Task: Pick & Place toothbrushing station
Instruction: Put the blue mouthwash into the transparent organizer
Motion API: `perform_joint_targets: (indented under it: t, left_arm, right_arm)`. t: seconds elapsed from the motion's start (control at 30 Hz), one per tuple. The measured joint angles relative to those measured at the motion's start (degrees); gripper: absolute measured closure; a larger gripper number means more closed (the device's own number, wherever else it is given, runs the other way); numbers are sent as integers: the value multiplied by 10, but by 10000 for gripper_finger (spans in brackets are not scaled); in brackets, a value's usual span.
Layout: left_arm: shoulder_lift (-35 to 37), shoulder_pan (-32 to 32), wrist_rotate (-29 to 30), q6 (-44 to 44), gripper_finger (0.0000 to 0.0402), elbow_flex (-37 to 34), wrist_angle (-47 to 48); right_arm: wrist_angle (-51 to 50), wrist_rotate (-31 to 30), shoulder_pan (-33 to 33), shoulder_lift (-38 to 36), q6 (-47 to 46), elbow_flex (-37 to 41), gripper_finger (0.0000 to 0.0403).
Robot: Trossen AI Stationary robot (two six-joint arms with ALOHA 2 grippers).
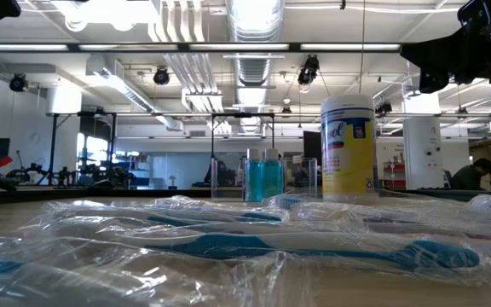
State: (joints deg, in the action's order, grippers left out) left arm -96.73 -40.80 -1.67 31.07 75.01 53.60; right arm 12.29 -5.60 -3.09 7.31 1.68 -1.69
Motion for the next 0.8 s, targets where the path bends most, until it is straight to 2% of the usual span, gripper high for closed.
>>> perform_joint_targets:
  t: [0.43,0.57,0.73,0.8]
  left_arm:
    - [0,5,-16,3,209,-13,-17]
    - [0,5,-26,6,242,-13,-22]
    - [1,5,-34,5,306,-13,-25]
    - [1,5,-33,2,314,-12,-26]
  right_arm:
    - [0,0,0,0,0,0,394]
    - [0,0,0,0,0,0,394]
    - [0,0,0,0,-1,0,394]
    - [0,0,0,0,-2,0,394]
